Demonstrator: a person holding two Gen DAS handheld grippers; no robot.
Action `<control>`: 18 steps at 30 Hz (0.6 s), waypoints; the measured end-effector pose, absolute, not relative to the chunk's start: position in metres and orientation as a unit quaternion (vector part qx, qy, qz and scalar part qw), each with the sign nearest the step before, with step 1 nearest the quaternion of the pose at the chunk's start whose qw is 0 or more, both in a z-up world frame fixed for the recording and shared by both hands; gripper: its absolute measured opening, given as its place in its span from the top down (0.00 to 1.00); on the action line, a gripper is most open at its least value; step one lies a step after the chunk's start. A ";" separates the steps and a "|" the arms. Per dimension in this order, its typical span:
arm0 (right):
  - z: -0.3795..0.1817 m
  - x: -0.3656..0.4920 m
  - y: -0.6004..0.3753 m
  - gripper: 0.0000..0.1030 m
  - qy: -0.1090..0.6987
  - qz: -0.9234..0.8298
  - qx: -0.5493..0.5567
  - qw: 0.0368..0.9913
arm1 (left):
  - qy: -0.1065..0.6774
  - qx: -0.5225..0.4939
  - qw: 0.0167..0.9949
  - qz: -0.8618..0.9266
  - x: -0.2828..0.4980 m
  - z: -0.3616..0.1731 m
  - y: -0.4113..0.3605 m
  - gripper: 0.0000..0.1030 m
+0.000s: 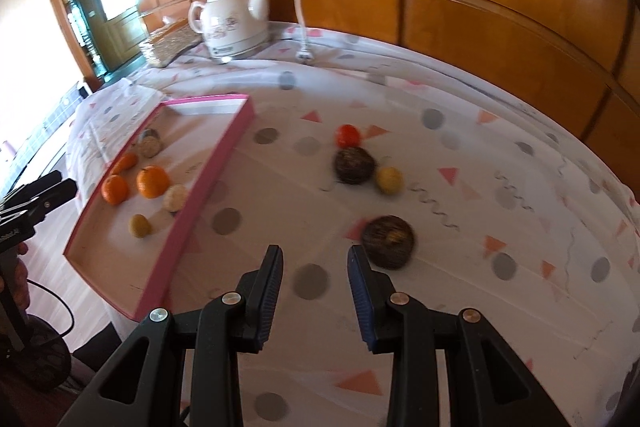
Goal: Organize fruits
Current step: 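Withdraw the open right gripper from the pink tray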
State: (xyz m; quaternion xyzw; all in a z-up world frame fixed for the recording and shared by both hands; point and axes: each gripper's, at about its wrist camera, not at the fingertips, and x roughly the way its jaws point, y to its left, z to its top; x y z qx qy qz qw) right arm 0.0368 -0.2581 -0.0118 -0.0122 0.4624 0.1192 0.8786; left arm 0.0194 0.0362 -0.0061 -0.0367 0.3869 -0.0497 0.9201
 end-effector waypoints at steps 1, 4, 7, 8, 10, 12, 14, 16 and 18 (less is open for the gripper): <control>-0.012 0.036 -0.264 0.67 0.463 0.113 -0.011 0.879 | 0.387 -0.035 0.920 -0.052 0.020 -0.006 0.034 0.13; -0.013 0.035 -0.280 0.67 0.466 0.095 -0.004 0.880 | 0.388 -0.028 0.919 -0.061 0.021 -0.006 0.028 0.13; -0.013 0.033 -0.295 0.67 0.467 0.078 0.000 0.881 | 0.388 -0.019 0.919 -0.072 0.022 -0.005 0.018 0.13; -0.013 0.033 -0.299 0.67 0.467 0.073 0.001 0.881 | 0.389 -0.016 0.918 -0.075 0.022 -0.005 0.015 0.13; -0.013 0.031 -0.307 0.67 0.467 0.063 0.004 0.882 | 0.390 -0.010 0.917 -0.082 0.023 -0.005 0.008 0.13; -0.012 0.030 -0.315 0.67 0.467 0.054 0.006 0.883 | 0.391 -0.003 0.916 -0.091 0.024 -0.005 0.001 0.13; -0.011 0.029 -0.323 0.67 0.467 0.045 0.007 0.883 | 0.392 0.006 0.915 -0.099 0.024 -0.005 -0.007 0.13; -0.011 0.029 -0.333 0.67 0.469 0.033 0.007 0.883 | 0.393 0.013 0.913 -0.108 0.025 -0.005 -0.014 0.13; -0.011 0.027 -0.344 0.67 0.471 0.019 0.008 0.882 | 0.394 0.019 0.912 -0.114 0.026 -0.006 -0.019 0.13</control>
